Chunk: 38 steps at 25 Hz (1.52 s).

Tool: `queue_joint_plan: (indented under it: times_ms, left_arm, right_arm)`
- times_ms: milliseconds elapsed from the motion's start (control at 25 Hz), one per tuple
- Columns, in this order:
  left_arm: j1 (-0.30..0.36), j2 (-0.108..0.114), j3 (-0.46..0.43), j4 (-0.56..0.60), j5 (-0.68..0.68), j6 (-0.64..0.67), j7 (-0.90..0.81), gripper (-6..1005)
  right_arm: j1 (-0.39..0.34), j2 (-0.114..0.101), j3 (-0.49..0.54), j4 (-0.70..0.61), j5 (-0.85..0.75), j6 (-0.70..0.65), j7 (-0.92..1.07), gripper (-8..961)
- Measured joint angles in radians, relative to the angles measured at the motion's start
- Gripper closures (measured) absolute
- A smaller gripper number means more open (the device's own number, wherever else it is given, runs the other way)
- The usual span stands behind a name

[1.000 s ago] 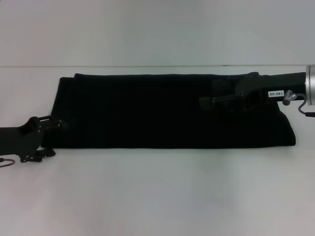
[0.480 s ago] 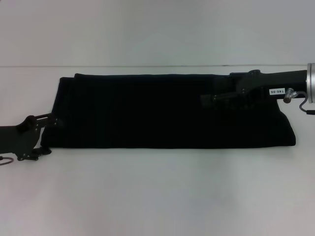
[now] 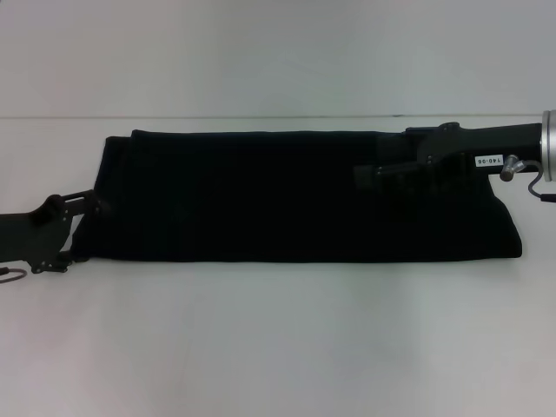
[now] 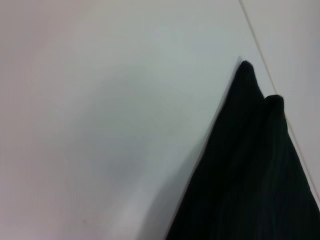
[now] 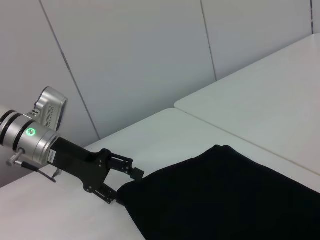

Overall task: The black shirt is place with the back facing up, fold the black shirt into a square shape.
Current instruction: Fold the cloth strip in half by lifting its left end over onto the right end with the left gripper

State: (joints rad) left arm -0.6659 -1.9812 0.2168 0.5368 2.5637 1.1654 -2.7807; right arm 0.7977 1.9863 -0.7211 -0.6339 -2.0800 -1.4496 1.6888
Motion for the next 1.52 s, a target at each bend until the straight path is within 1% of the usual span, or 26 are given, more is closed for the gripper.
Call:
queue_joint_plan:
  times_ms: [480, 680, 920, 1120, 1400, 1520]
  left_arm:
    - [-0.001, -0.002, 0.019, 0.0, -0.007, -0.001, 0.047, 142]
    - [-0.002, -0.003, 0.022, -0.003, -0.007, -0.006, 0.104, 165]
    - [0.003, -0.006, 0.02, -0.007, -0.017, -0.012, 0.136, 396]
    - [0.005, -0.007, 0.022, -0.008, -0.018, -0.023, 0.149, 644]
    - [0.013, -0.009, 0.019, -0.008, -0.018, -0.032, 0.184, 787]
    - [0.025, -0.011, 0.005, -0.006, -0.035, -0.031, 0.226, 849]
  right_arm:
    - [0.0, 0.0, 0.009, 0.0, 0.0, 0.0, 0.0, 59]
    - [0.0, 0.0, 0.009, 0.0, 0.0, 0.0, 0.0, 60]
    - [-0.001, 0.0, 0.008, -0.001, 0.0, -0.001, 0.0, 61]
    - [-0.003, 0.0, 0.008, -0.001, 0.0, -0.002, 0.0, 61]
    - [-0.005, 0.005, 0.009, -0.001, 0.001, 0.008, 0.0, 62]
    - [-0.006, 0.013, 0.009, -0.001, 0.002, 0.019, 0.0, 63]
